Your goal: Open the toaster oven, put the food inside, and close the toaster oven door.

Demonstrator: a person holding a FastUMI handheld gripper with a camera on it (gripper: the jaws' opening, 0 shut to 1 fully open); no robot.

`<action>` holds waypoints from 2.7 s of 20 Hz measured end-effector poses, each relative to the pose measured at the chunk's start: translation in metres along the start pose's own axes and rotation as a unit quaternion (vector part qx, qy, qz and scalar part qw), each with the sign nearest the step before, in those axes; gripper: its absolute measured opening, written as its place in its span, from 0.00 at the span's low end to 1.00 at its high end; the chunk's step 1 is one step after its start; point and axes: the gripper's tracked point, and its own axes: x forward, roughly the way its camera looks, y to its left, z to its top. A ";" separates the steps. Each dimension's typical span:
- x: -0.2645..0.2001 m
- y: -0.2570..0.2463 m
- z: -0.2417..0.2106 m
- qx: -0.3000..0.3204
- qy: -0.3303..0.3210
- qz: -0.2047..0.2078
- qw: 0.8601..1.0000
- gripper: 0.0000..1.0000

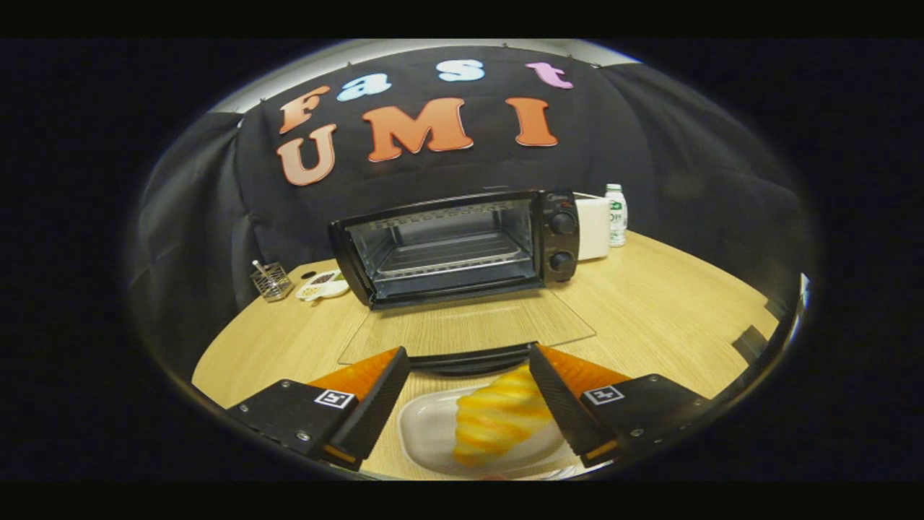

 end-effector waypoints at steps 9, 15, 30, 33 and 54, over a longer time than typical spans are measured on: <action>-0.046 -0.013 -0.050 0.003 0.029 -0.045 0.999 0.99; -0.040 -0.017 -0.071 -0.015 0.037 -0.079 0.996 0.99; -0.026 -0.010 -0.095 -0.017 0.059 -0.103 0.993 0.65; -0.027 -0.011 -0.096 0.008 0.056 -0.109 0.992 0.51; -0.021 0.059 -0.013 0.155 -0.017 0.061 0.986 0.38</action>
